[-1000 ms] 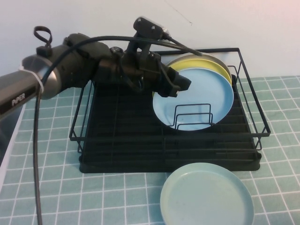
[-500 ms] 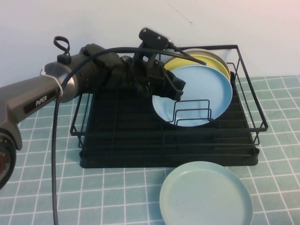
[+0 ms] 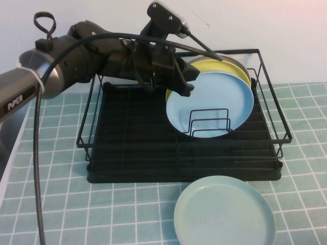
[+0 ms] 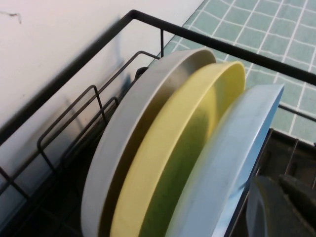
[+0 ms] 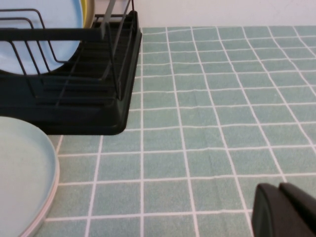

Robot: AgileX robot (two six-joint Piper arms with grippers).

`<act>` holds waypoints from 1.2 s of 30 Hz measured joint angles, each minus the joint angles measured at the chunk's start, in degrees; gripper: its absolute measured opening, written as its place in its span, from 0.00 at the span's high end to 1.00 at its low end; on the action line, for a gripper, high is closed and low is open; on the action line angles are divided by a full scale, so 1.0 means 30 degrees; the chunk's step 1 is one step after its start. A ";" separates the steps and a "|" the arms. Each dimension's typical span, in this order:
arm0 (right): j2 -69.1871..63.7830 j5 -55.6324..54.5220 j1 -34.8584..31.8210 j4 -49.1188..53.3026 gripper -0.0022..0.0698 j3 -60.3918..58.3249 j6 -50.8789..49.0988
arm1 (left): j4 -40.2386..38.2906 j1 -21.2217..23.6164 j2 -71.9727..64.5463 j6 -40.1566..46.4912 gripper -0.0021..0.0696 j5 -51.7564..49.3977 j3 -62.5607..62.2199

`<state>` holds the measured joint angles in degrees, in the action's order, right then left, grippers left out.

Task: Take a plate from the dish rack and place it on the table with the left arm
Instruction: Grasp the plate from the shelf, then place the plate from the table

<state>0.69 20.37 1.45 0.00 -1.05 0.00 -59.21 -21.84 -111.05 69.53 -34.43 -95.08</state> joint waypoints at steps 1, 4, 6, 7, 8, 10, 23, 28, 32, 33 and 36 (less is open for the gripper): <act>0.0000 0.0000 0.0000 0.0000 0.97 0.0000 0.0000 | 0.0389 0.0000 0.0029 0.0000 0.95 -0.0045 -0.0037; 0.0000 0.0000 0.0000 0.0000 0.97 0.0000 0.0000 | 0.1275 0.0000 0.0029 0.0000 0.85 -0.0045 -0.0035; 0.0000 0.0000 0.0000 0.0000 0.97 0.0000 0.0000 | 0.1410 0.0000 -0.0044 -0.0046 0.75 0.0101 -0.0035; 0.0000 0.0000 0.0000 0.0000 0.97 0.0000 0.0000 | 0.1453 0.0000 -0.0136 -0.0085 0.70 0.0281 -0.0035; 0.0000 0.0000 0.0000 0.0000 0.97 0.0000 0.0000 | 0.1453 0.0000 -0.0197 -0.0165 0.65 0.0554 -0.0041; 0.0000 0.0000 0.0000 0.0000 0.97 0.0000 0.0000 | 0.1453 0.0000 -0.0425 -0.0236 0.58 0.0924 -0.0041; 0.0000 0.0000 0.0000 0.0000 0.97 0.0000 0.0000 | 0.0978 0.0000 -0.2289 -0.0354 0.62 0.2998 -0.0041; 0.0000 0.0000 0.0000 0.0000 0.97 0.0000 0.0000 | 0.1181 0.0000 -0.1959 -0.0012 0.83 0.3186 -0.0041; 0.0000 0.0000 0.0000 0.0000 0.97 0.0000 0.0000 | 0.1209 0.0000 -0.0579 0.0077 0.85 0.2964 -0.0041; 0.0000 0.0000 0.0000 0.0000 0.97 0.0000 0.0000 | 0.1209 0.0000 -0.0145 0.0077 0.85 0.2930 -0.0041; 0.0000 0.0000 0.0000 0.0000 0.97 0.0000 0.0000 | 0.1108 0.0037 0.1814 -0.0248 0.86 0.2143 -0.0041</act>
<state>0.69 20.37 1.45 0.00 -1.05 0.00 -55.89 -21.73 -105.60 68.78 -28.00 -95.20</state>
